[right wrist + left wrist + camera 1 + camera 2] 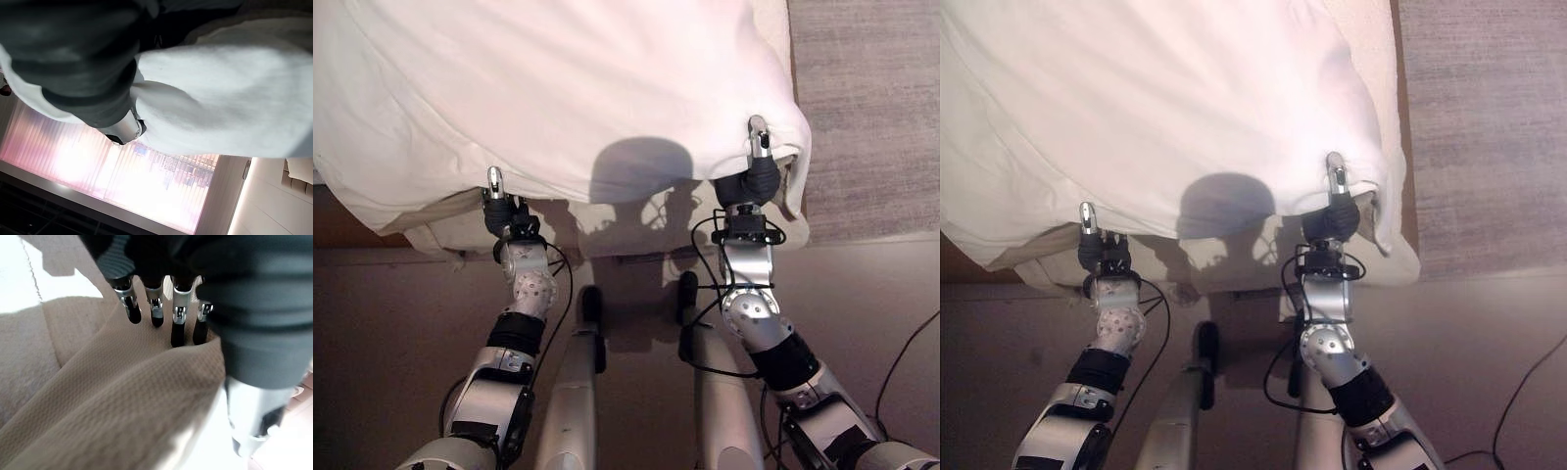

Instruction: Make the bed

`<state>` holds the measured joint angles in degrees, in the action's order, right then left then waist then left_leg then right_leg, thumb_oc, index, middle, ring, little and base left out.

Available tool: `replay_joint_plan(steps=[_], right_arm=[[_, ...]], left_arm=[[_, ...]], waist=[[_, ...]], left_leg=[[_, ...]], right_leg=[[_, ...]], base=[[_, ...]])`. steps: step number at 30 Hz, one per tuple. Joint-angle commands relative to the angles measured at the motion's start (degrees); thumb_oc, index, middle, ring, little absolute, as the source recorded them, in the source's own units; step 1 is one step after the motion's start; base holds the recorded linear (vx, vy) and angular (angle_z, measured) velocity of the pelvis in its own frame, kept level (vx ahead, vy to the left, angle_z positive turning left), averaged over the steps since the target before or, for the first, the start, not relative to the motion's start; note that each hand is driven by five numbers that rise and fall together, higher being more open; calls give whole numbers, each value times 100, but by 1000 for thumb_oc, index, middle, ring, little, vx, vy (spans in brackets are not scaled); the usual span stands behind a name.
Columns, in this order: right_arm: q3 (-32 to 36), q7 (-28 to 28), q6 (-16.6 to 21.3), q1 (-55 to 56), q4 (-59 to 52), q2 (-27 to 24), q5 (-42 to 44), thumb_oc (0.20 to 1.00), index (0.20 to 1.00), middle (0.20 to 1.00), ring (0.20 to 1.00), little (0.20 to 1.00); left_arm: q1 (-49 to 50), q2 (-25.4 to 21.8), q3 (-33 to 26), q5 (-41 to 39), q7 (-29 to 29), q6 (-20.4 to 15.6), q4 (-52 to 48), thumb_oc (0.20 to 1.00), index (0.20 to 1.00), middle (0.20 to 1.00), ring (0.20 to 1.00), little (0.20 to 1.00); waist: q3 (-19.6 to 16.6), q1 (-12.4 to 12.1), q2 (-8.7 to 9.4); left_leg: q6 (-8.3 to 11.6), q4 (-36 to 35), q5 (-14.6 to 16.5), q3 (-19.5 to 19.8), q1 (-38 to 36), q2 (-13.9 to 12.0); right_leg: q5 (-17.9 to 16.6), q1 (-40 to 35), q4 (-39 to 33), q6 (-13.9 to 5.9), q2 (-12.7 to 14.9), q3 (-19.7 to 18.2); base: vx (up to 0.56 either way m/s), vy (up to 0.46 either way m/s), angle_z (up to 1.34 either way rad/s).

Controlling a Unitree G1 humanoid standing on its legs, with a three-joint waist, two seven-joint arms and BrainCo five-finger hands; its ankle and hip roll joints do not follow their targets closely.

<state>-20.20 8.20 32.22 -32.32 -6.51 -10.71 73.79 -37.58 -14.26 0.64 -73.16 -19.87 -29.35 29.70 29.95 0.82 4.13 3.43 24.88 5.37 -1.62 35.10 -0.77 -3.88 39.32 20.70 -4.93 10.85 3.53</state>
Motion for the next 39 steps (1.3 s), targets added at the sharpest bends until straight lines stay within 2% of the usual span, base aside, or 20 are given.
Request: replay_joint_plan(steps=[1,2,13,17,18,20,21,24,25,26,27,30,31,32,33,34,35,37,39], right_arm=[[212,-202,290,308,-899,-121,-287,200,200,200,200,200],[210,-199,290,311,-903,-122,-289,200,200,200,200,200],[412,-134,228,657,-950,-175,-334,200,200,200,200,200],[604,-44,166,822,-921,-202,-401,200,200,200,200,200],[764,-28,137,991,-912,-244,-406,200,200,200,200,200],[764,-27,134,1009,-920,-249,-406,200,200,200,200,200],[1021,61,39,1257,-815,-387,-560,200,200,200,200,200],[1157,129,-6,1510,-706,-426,-609,200,200,200,200,200],[1364,259,-64,1678,-524,-411,-764,200,200,200,200,200],[1469,430,-111,1763,-329,-448,-897,200,200,200,200,200],[1529,412,-135,1840,-221,-431,-872,200,200,200,200,200],[1531,403,-134,1842,-217,-431,-865,200,200,200,200,200],[1710,464,-271,2016,503,-502,-1246,200,200,200,200,200],[1713,463,-269,2011,507,-503,-1246,200,200,200,200,200],[1813,512,-248,2003,764,-529,-1323,200,200,200,200,200],[1816,507,-245,1993,777,-532,-1320,200,200,200,200,200],[1868,527,-226,2015,880,-547,-1327,200,200,200,200,200],[1964,710,-178,1984,928,-485,-1457,200,200,200,200,200],[1981,711,-285,1958,900,-535,-1591,200,200,200,200,200]], left_arm=[[-148,-197,-457,303,-64,-207,260,335,335,335,335,335],[-146,-195,-457,307,-68,-209,258,200,200,200,200,200],[112,-111,-690,422,-100,-425,-226,200,200,200,200,200],[326,-12,-800,363,-39,-559,-619,200,200,200,200,200],[535,94,-881,299,42,-627,-921,200,200,200,200,200],[561,109,-874,311,31,-628,-948,200,200,200,200,200],[820,166,-873,442,70,-616,-1282,200,200,200,200,200],[1042,301,-930,498,108,-657,-1687,200,200,200,200,200],[1204,384,-1024,560,129,-638,-1864,200,200,200,200,200],[1303,451,-1074,591,133,-655,-2028,200,200,200,200,200],[1416,471,-1145,620,135,-640,-2092,200,200,200,200,200],[1422,473,-1142,627,128,-638,-2102,200,200,200,200,200],[1828,512,-1259,906,198,-757,-2598,200,200,200,200,200],[1827,514,-1257,909,195,-757,-2603,200,200,200,200,200],[1800,426,-1287,920,267,-871,-2671,200,200,200,200,200],[1797,427,-1285,914,274,-875,-2668,200,200,200,200,200],[1777,399,-1245,922,319,-934,-2705,200,200,200,200,200],[1759,329,-1216,916,315,-963,-2764,200,200,200,200,200],[1718,264,-1215,882,384,-1007,-2760,200,200,200,200,200]], waist=[[-618,168,-135],[-620,169,-135],[-632,149,-203],[-637,141,-261],[-622,138,-269],[-642,141,-274],[-610,124,-250],[-629,80,-231],[-608,-1,-166],[-599,-75,-133],[-627,-121,-91],[-634,-122,-87],[-633,-264,29],[-635,-271,27],[-604,-298,-48],[-601,-298,-54],[-586,-298,-79],[-573,-330,-115],[-471,-296,-102]], left_leg=[[-148,-230,-287,-221,180,220],[-148,-232,-288,-221,180,221],[-67,-524,-446,-157,-23,197],[-14,-658,-514,-95,-204,162],[4,-579,-462,-51,-288,122],[3,-582,-488,-48,-267,126],[89,-452,-479,69,-361,36],[228,-600,-661,209,-482,-17],[352,-616,-803,365,-523,20],[394,-635,-935,544,-562,97],[372,-793,-872,671,-730,94],[371,-837,-917,671,-735,97],[358,-1747,-1275,1181,-1336,-806],[363,-1789,-1316,1179,-1341,-815],[395,-2149,-1482,1404,-1457,-1087],[403,-2205,-1510,1405,-1484,-1100],[427,-2385,-1617,1394,-1493,-1238],[413,-2398,-1598,1408,-1444,-1246],[318,-1515,-1048,1353,-1164,-779]], right_leg=[[184,-36,179,-266,-156,15],[184,-35,179,-266,-156,15],[193,-238,-17,-230,-242,39],[276,-351,-7,-192,-303,84],[440,-412,172,-127,-357,100],[422,-390,173,-122,-353,101],[651,-486,438,-15,-453,179],[744,-641,383,73,-514,343],[793,-795,308,116,-501,437],[766,-877,217,117,-480,466],[801,-941,186,106,-467,449],[767,-938,158,108,-465,448],[919,-867,432,37,-428,149],[890,-858,416,43,-436,147],[906,-757,582,-44,-415,45],[915,-754,597,-40,-419,51],[917,-722,607,-61,-378,64],[765,-709,467,-217,-209,77],[356,-796,79,-449,142,-43]], base=[[0,0,0],[0,0,0],[7,-40,0],[19,-88,-5],[15,-89,-5],[10,-155,-2],[0,-309,0],[2,-255,19],[3,-281,18],[21,-164,24],[10,-25,27],[4,68,12],[-5,191,5],[-51,417,-32],[-54,218,-49],[-76,299,-50],[-70,179,-11],[-120,416,13],[-105,734,33]])
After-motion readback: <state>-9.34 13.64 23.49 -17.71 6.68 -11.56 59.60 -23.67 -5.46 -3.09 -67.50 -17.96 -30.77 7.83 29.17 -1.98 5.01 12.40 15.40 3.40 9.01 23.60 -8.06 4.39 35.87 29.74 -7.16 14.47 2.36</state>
